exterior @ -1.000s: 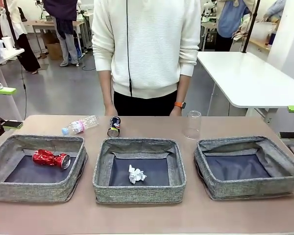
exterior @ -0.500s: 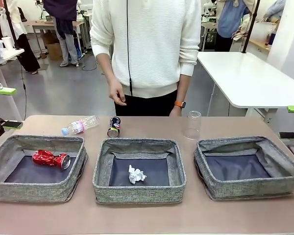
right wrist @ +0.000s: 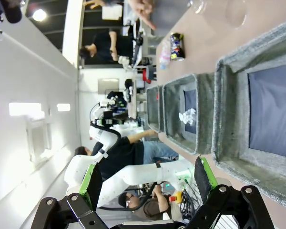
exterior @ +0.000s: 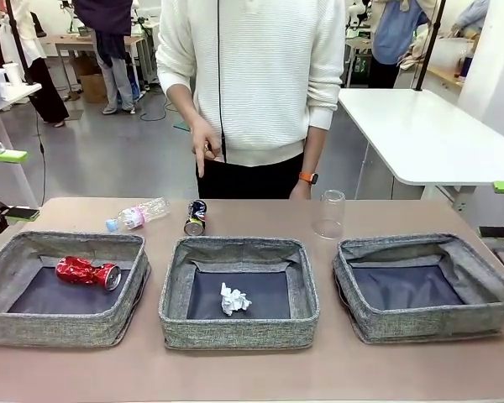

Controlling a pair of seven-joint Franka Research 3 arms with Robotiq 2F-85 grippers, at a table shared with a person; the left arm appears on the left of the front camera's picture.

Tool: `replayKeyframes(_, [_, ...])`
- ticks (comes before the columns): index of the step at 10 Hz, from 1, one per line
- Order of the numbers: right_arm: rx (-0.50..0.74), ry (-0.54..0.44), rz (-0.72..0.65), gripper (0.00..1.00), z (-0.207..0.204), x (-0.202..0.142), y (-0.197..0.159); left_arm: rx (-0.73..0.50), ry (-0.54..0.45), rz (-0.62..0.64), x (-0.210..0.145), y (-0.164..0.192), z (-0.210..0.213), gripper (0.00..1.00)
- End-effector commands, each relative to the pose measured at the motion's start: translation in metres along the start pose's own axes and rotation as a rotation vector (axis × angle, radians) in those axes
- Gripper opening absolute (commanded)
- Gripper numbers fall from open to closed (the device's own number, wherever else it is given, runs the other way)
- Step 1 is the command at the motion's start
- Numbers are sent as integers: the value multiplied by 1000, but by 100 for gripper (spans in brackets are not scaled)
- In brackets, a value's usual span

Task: Sort the waste into the appropriate baskets.
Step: Pick up the waste item pointed out by the person.

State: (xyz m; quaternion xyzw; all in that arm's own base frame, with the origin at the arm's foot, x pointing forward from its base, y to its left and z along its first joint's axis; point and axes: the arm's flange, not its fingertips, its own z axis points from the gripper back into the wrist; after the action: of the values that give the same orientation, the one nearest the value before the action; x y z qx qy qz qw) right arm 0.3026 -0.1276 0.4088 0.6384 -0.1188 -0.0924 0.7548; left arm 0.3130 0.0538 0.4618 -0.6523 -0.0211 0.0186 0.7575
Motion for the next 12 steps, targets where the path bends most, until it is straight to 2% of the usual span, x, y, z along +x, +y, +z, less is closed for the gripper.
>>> replayKeyframes(1, [1,-8,2,100,2,2,2,-13,4,-3,-3,-3,3,100])
replayKeyframes(2, [1,-8,2,100,2,2,2,0,0,0,0,0,0,100])
replayKeyframes(3, [1,-8,2,100,2,2,2,171,-16,36,12,-9,-8,100])
replayKeyframes(4, [1,-8,2,100,2,2,2,271,21,18,30,-29,-33,100])
replayKeyframes(6, [1,-8,2,100,2,2,2,605,-22,-16,72,-70,-122,100])
replayKeyframes(8, [1,-8,2,100,2,2,2,885,-133,2,103,-75,-187,100])
replayKeyframes(9, [1,-8,2,100,2,2,2,970,-171,-14,114,-65,-208,100])
replayKeyframes(10, [1,-8,2,100,2,2,2,995,-269,-89,117,-59,-217,100])
replayKeyframes(11, [1,-8,2,100,2,2,2,942,-350,-167,116,-59,-213,100])
replayKeyframes(12, [1,-8,2,100,2,2,2,923,-210,-133,103,-74,-229,100])
